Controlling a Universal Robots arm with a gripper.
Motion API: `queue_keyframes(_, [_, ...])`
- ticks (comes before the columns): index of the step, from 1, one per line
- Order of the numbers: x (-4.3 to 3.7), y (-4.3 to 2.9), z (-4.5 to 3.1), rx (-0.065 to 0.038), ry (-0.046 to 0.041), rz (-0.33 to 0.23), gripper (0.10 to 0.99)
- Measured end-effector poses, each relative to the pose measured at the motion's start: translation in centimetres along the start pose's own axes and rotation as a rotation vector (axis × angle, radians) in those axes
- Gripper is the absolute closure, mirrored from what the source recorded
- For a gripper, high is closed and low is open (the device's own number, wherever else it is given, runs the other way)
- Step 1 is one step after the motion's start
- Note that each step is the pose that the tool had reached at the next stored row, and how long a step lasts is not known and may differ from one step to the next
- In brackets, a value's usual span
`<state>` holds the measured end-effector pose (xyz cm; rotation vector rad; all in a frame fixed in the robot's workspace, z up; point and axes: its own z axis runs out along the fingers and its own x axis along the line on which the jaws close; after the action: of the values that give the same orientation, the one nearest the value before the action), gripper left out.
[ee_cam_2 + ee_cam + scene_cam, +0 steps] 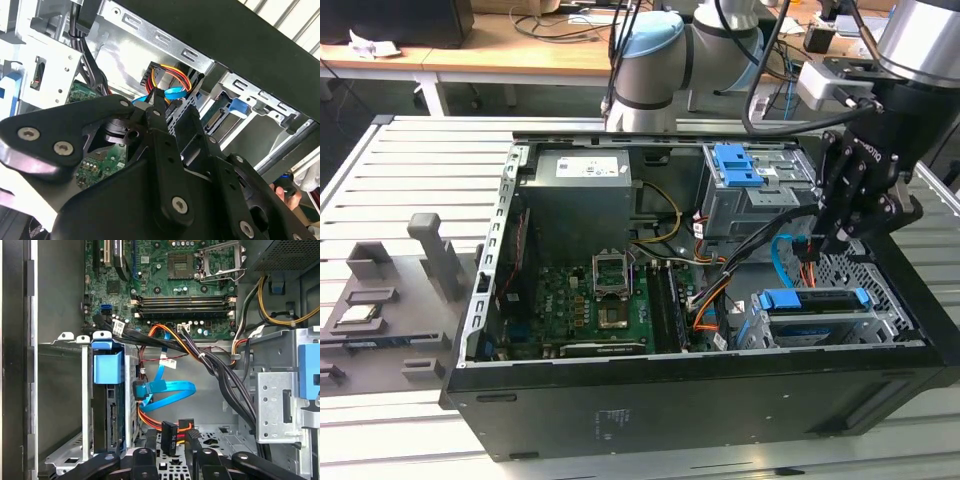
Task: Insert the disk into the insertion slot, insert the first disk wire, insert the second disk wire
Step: 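Insert the first disk wire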
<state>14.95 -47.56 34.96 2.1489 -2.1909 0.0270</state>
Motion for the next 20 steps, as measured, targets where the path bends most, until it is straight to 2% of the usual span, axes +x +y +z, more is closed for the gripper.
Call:
queue_keyframes(2, [0.00,0.00,0.09,0.000,0.0029,0.000,0.725])
queue_keyframes(6, [-0.01,0.00,0.10,0.000,0.0030,0.000,0.725])
queue_keyframes(7, [-0.01,0.00,0.10,0.000,0.0031,0.000,0.741])
queue_keyframes(10, [-0.01,0.00,0.10,0.000,0.0032,0.000,0.914])
queue_keyframes(13, [-0.01,0.00,0.10,0.000,0.0034,0.000,0.914])
queue_keyframes(17, [0.64,-0.02,0.14,0.000,0.0035,0.000,0.914])
queue_keyframes(20, [1.73,-0.04,0.21,0.000,0.0034,0.000,0.914])
